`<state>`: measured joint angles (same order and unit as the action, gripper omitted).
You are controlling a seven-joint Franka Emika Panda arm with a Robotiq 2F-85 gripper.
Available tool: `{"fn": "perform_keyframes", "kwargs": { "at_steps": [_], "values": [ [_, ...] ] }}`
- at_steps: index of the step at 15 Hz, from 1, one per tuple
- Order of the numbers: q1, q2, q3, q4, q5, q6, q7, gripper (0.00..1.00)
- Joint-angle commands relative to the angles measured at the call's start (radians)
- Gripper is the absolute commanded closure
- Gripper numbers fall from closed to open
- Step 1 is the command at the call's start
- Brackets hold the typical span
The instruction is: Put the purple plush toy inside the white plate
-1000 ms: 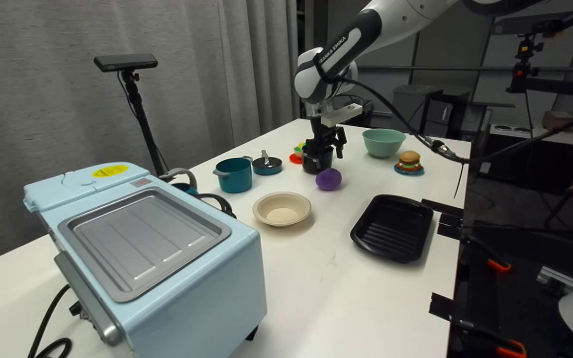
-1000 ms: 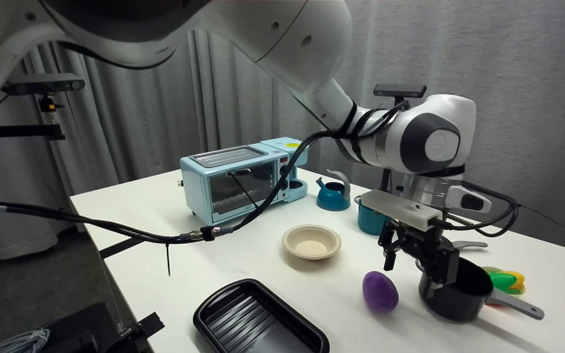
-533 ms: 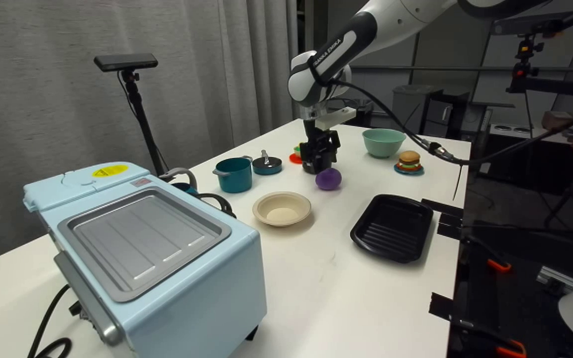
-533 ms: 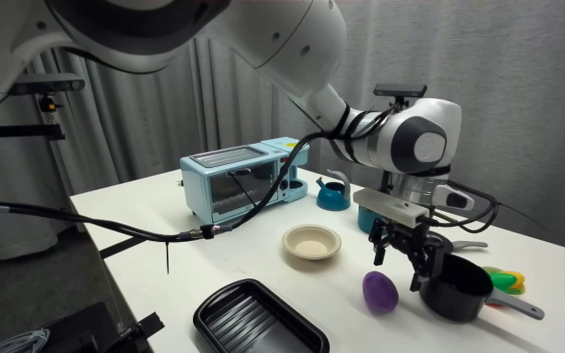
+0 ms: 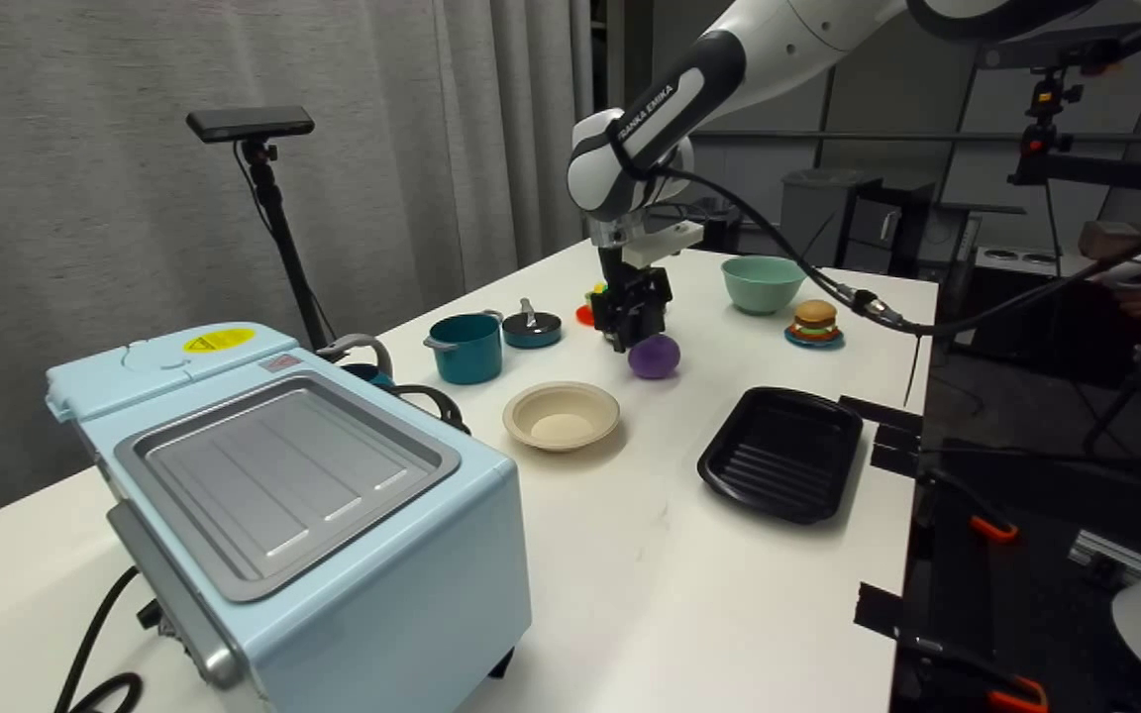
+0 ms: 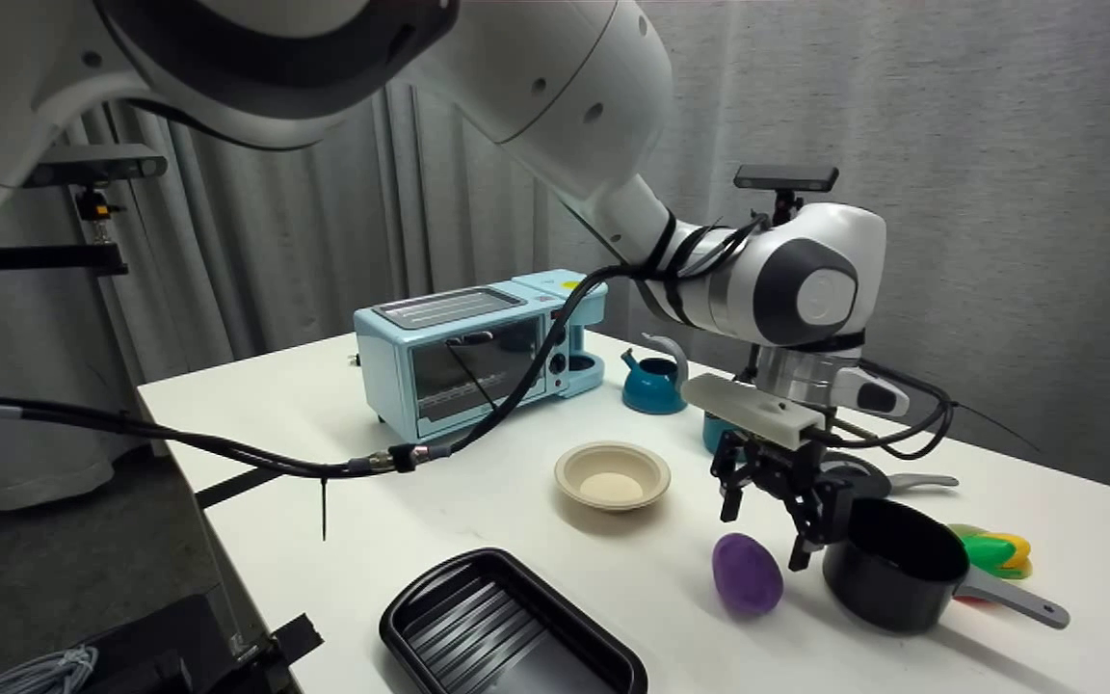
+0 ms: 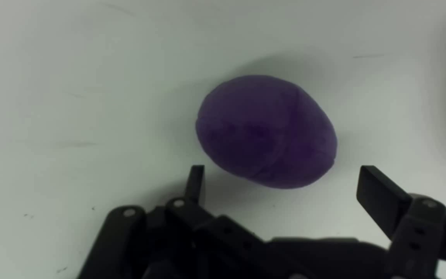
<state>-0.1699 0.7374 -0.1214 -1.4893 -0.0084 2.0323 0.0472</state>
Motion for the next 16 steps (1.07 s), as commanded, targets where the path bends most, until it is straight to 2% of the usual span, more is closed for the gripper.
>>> {"fn": "perform_keyframes", "kwargs": {
  "at_steps": [1, 7, 8, 9, 13, 16],
  "values": [
    [0.033, 0.023, -0.001, 0.009, -0.024, 0.011, 0.017, 0.00],
    [0.048, 0.025, -0.037, -0.041, -0.083, 0.000, 0.036, 0.00],
    [0.045, 0.023, -0.042, -0.052, -0.086, 0.002, 0.038, 0.25],
    [0.043, 0.022, -0.046, -0.059, -0.089, 0.002, 0.036, 0.26],
    [0.033, -0.008, -0.061, -0.078, -0.102, 0.011, 0.017, 0.58],
    [0.051, -0.097, -0.066, -0.141, -0.129, 0.052, 0.016, 0.77]
  ]
}}
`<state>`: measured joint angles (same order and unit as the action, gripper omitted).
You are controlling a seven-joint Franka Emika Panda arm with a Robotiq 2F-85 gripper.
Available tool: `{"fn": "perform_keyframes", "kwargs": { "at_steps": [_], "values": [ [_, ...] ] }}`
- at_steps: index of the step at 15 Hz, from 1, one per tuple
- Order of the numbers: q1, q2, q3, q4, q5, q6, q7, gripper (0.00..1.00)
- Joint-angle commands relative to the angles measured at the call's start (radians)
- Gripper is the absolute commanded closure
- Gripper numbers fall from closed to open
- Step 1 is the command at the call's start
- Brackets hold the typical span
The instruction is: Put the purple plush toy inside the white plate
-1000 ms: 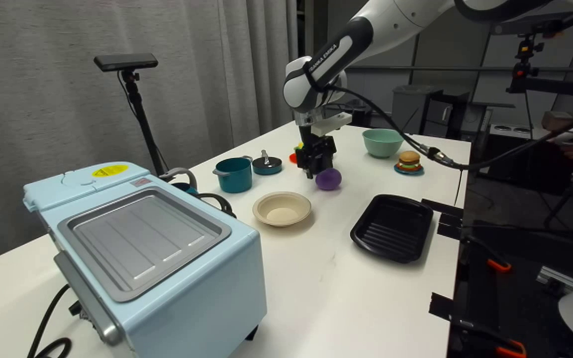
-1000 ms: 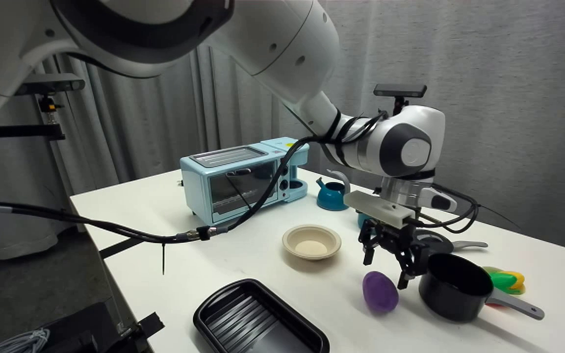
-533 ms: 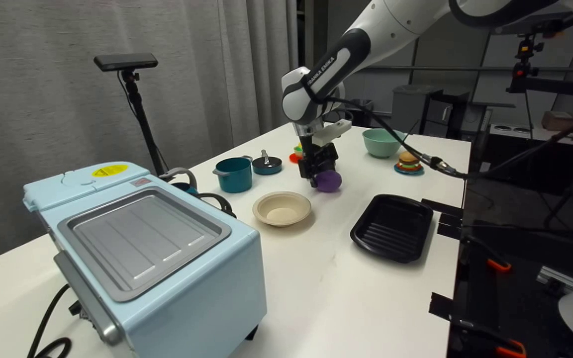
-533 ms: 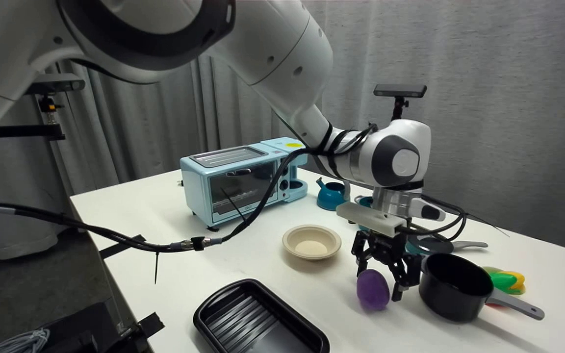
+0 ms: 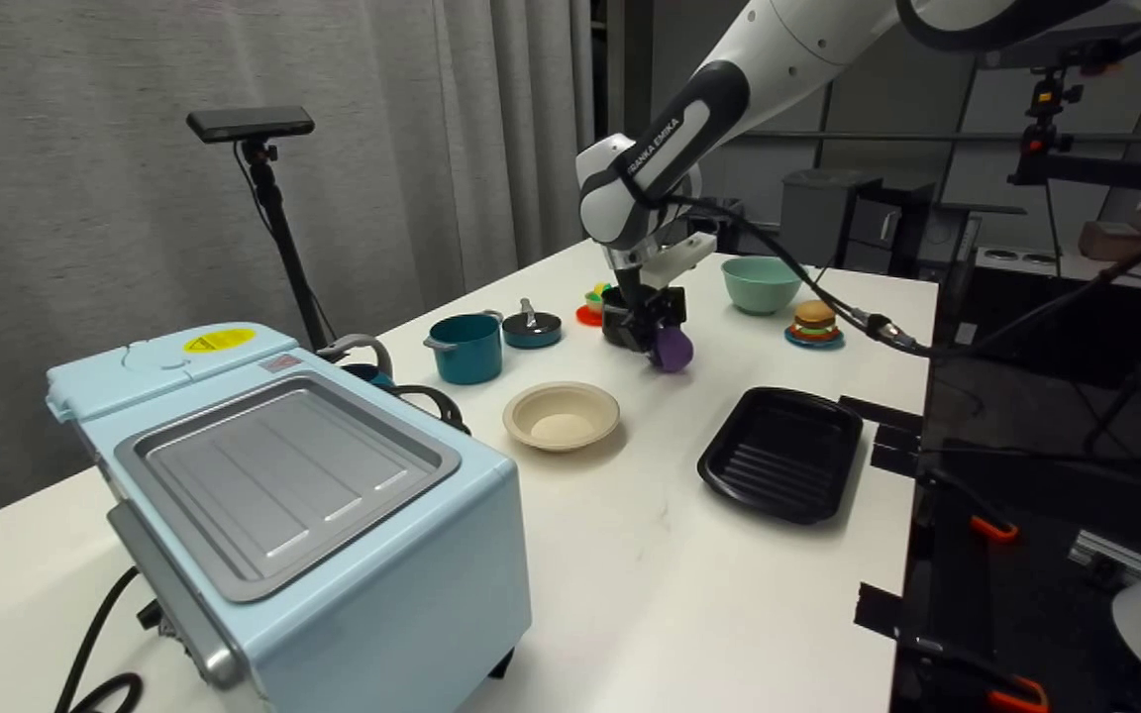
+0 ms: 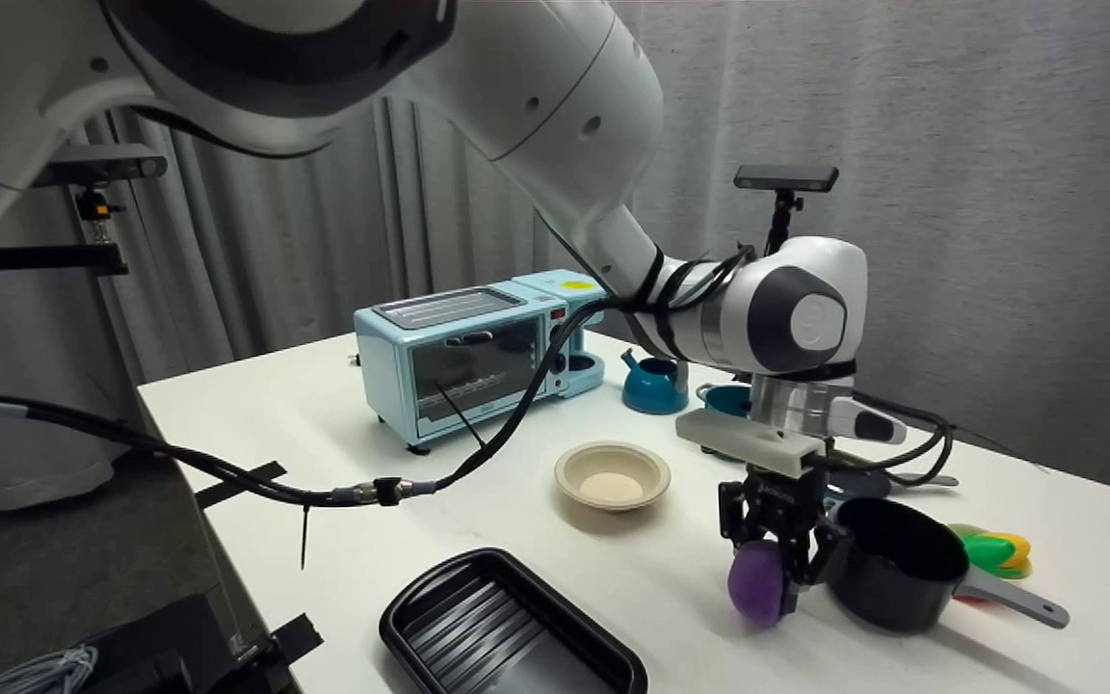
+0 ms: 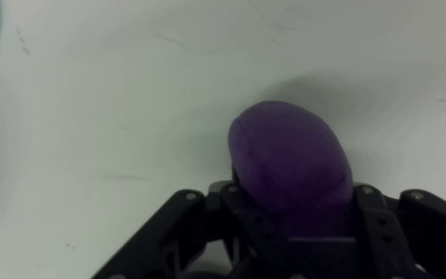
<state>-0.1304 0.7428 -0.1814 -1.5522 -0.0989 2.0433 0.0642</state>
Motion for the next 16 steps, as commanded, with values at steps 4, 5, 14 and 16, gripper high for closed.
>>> {"fn": "perform_keyframes", "kwargs": {
  "at_steps": [4, 5, 14, 16],
  "values": [
    [0.053, -0.294, 0.004, -0.204, -0.097, 0.106, 0.004, 0.92],
    [0.069, -0.339, 0.011, -0.237, -0.119, 0.132, 0.008, 0.95],
    [0.156, -0.459, 0.143, -0.339, -0.101, 0.390, 0.013, 0.94],
    [0.149, -0.427, 0.178, -0.309, -0.034, 0.393, -0.023, 0.94]
  ]
}}
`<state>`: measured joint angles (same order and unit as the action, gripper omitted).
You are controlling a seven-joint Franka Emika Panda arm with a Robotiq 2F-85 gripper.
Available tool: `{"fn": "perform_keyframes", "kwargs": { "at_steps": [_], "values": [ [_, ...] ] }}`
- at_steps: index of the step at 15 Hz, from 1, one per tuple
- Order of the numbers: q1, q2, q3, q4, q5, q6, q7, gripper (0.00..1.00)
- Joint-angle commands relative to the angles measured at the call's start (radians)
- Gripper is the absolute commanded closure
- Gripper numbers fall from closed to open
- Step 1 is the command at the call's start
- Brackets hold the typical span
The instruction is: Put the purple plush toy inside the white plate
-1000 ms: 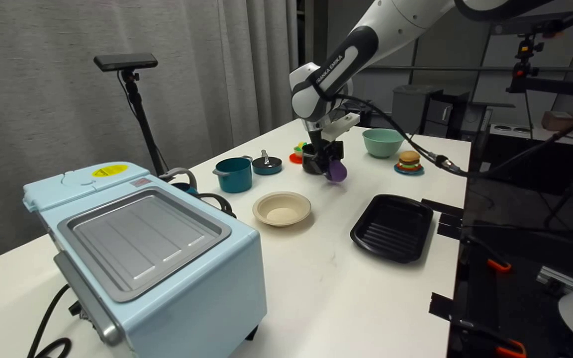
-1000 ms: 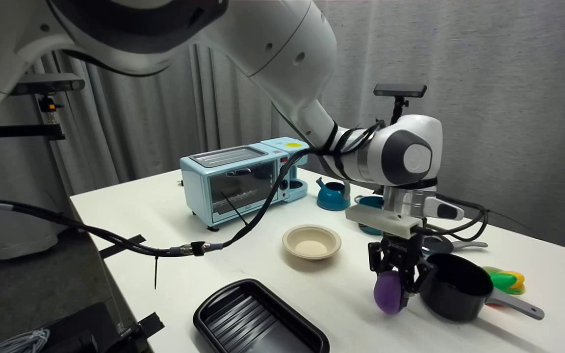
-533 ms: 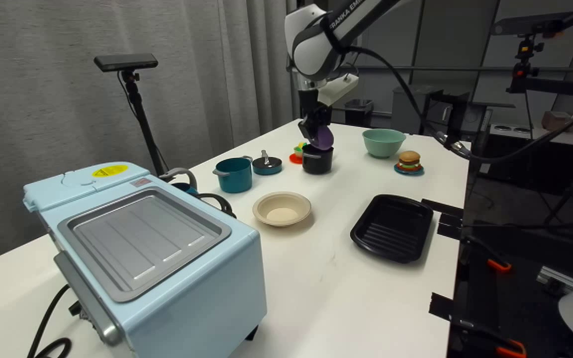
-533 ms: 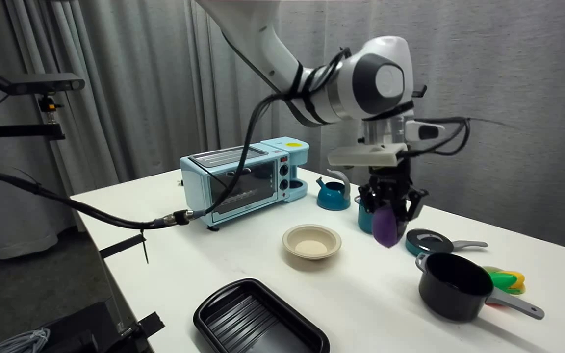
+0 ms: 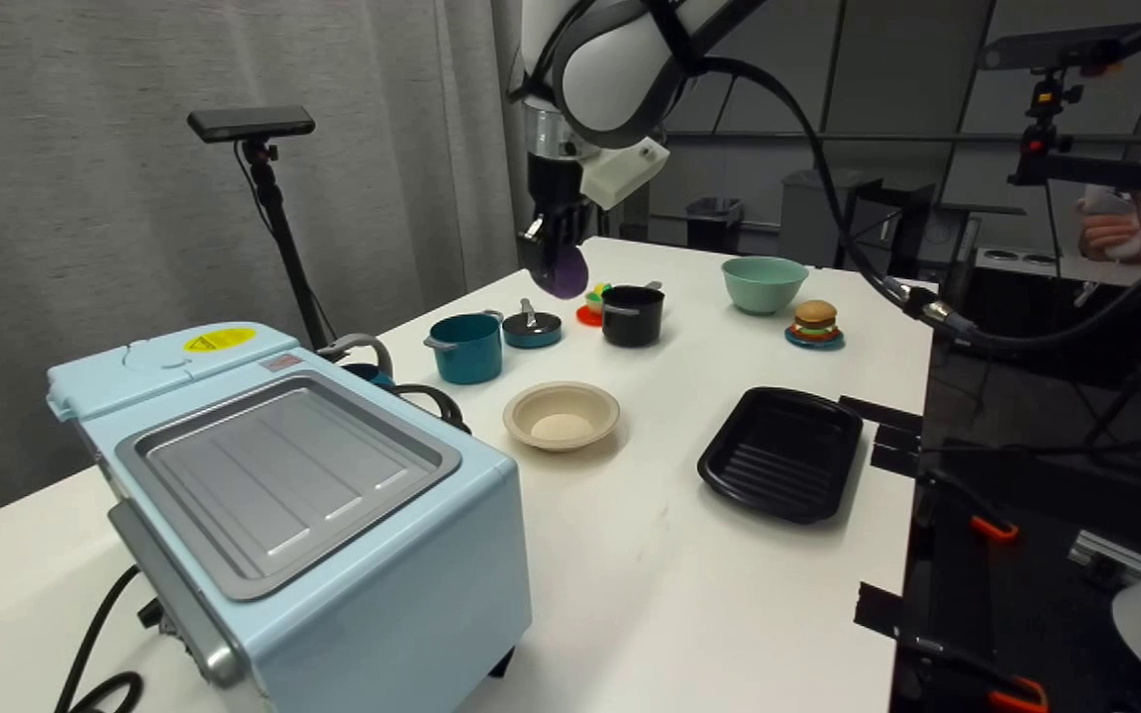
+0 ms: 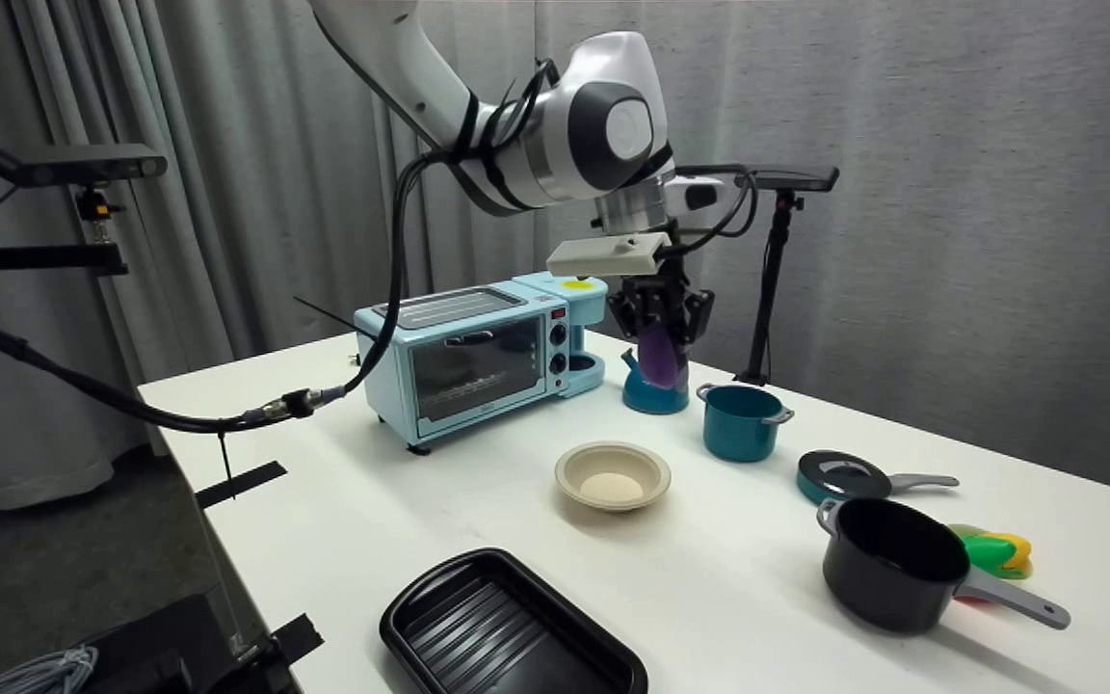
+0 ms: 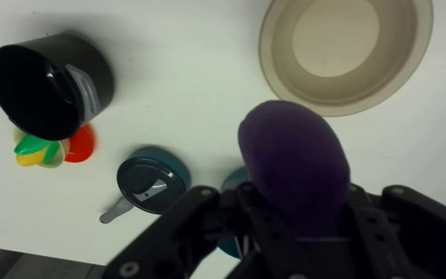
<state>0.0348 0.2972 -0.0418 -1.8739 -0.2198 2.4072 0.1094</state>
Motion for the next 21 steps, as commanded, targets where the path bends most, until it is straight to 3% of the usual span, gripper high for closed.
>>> {"fn": "perform_keyframes", "kwargs": {
  "at_steps": [1, 4, 13, 19, 20, 21],
  "values": [
    [-0.021, 0.039, 0.054, 0.032, 0.126, 0.017, -0.094, 0.94],
    [-0.020, 0.104, 0.077, 0.087, 0.199, -0.029, -0.133, 0.94],
    [-0.007, 0.311, 0.048, 0.231, 0.174, -0.138, -0.100, 0.94],
    [-0.004, 0.377, 0.049, 0.287, 0.173, -0.210, -0.100, 0.94],
    [-0.007, 0.380, 0.051, 0.290, 0.177, -0.220, -0.103, 0.49],
    [-0.008, 0.379, 0.051, 0.291, 0.178, -0.225, -0.103, 0.47]
  ]
}}
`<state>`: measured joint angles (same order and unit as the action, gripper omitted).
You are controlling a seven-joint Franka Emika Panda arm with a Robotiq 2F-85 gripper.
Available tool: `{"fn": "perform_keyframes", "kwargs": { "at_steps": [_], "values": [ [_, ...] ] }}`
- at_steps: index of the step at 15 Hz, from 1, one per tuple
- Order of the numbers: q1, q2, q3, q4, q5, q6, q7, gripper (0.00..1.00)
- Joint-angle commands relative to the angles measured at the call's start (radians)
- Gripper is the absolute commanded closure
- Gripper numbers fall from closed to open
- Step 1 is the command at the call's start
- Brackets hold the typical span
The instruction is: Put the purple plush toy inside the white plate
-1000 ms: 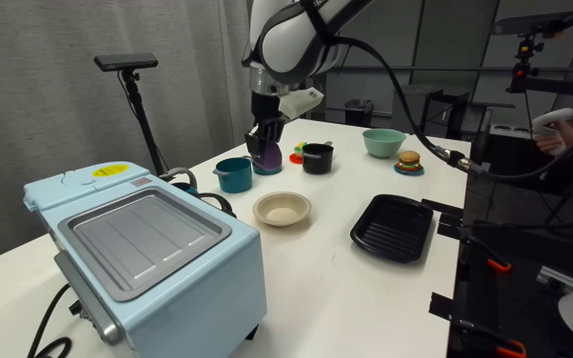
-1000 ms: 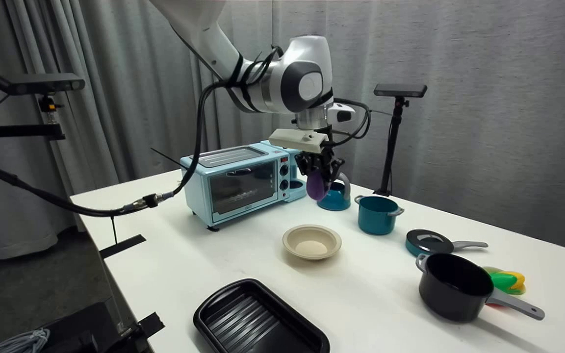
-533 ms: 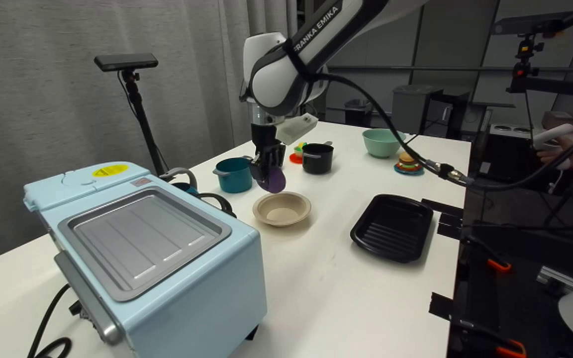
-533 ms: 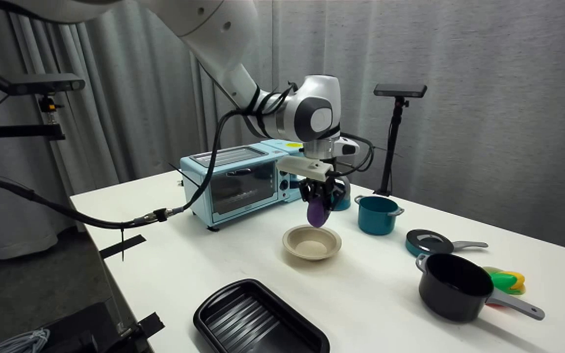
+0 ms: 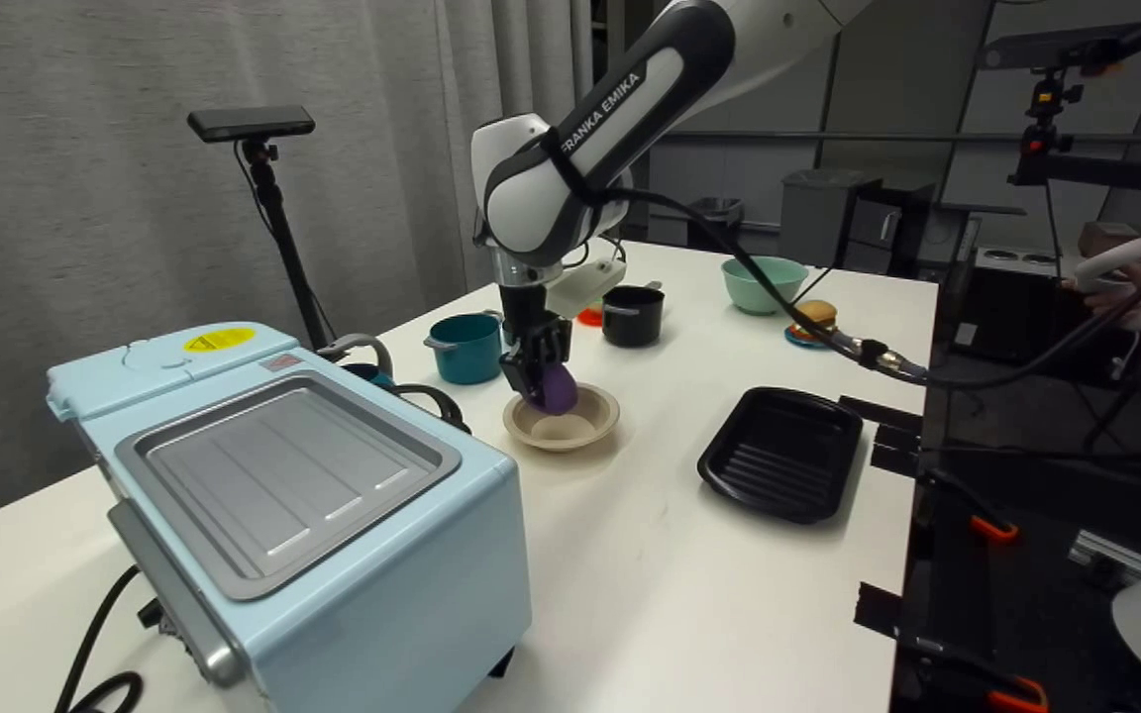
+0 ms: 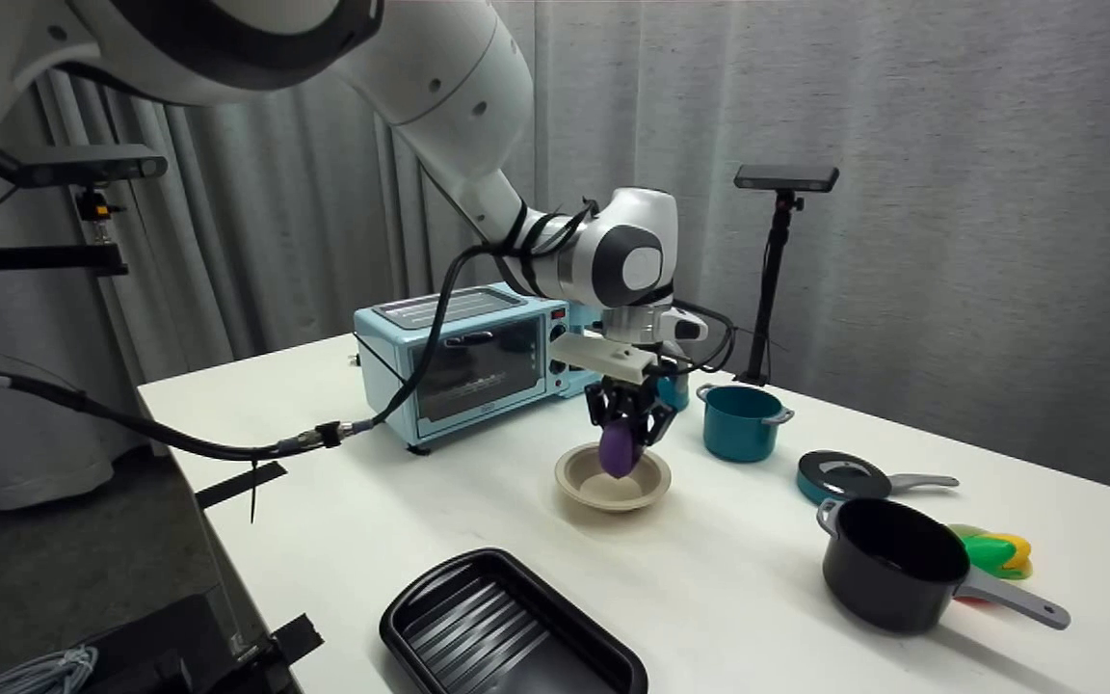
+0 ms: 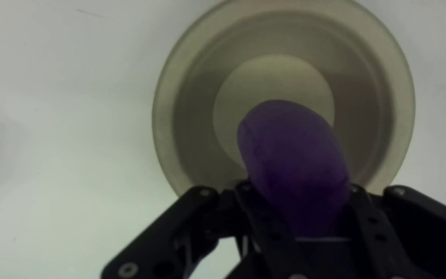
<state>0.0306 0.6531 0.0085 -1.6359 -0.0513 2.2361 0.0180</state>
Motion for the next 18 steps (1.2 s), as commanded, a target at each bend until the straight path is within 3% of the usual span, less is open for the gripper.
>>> {"fn": "perform_keyframes", "kwargs": {
  "at_steps": [1, 5, 7, 13, 14, 18],
  "values": [
    [-0.008, 0.017, 0.004, 0.048, 0.014, -0.055, -0.018, 0.42],
    [-0.021, -0.016, 0.012, 0.020, 0.026, -0.047, -0.035, 0.10],
    [-0.027, -0.038, 0.014, -0.001, 0.029, -0.034, -0.042, 0.00],
    [-0.044, -0.111, 0.006, -0.047, 0.020, -0.017, -0.062, 0.00],
    [-0.021, -0.059, -0.003, 0.003, 0.004, -0.022, -0.022, 0.00],
    [-0.031, -0.090, -0.003, -0.020, 0.004, -0.022, -0.034, 0.00]
  ]
}}
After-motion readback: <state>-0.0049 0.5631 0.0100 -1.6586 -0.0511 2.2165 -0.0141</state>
